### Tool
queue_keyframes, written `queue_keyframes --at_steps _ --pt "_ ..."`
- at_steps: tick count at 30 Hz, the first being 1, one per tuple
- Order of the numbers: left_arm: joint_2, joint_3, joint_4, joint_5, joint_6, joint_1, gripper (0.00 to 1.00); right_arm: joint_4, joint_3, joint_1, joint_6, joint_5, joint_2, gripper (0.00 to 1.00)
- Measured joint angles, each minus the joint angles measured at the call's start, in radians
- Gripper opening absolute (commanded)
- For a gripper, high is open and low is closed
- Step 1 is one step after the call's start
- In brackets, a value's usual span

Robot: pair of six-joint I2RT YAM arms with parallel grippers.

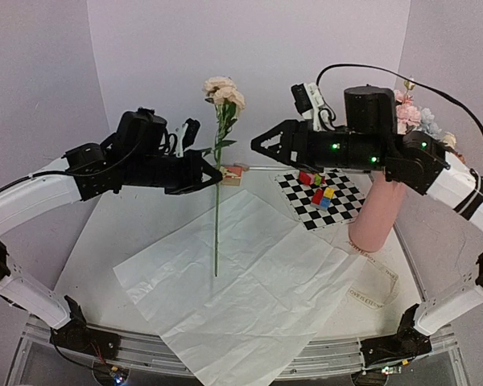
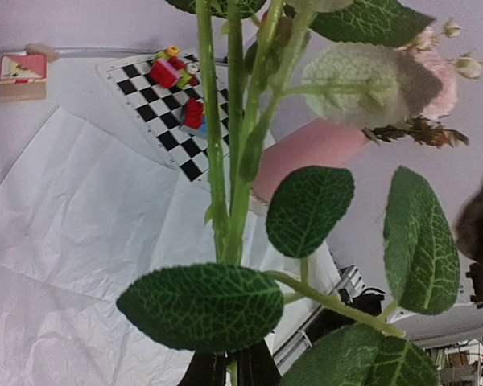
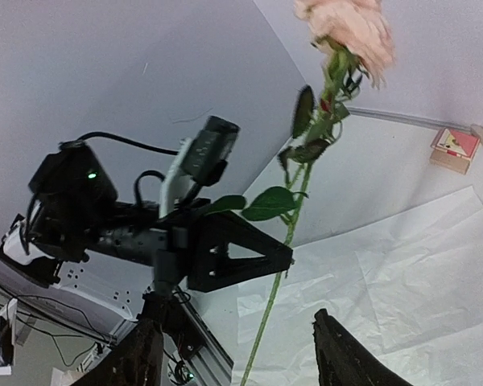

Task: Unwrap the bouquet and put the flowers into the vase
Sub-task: Pick up the fake flower from the wrapping paper.

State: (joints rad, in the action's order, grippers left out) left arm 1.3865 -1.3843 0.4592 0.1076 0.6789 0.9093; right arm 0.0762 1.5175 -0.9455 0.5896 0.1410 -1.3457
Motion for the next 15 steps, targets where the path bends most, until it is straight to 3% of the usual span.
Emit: queue_keyframes --at_steps 5,15 --pt "-0.050 0.009 -0.062 0.090 -0.041 0.000 0.00 -0.004 0.062 -0.004 0.098 0.009 -0.108 0.63" --pt "-0.071 0.078 -0.131 0.253 -0.080 0.000 0.00 -0.049 0.133 -0.008 0.179 0.054 -0.199 0.42"
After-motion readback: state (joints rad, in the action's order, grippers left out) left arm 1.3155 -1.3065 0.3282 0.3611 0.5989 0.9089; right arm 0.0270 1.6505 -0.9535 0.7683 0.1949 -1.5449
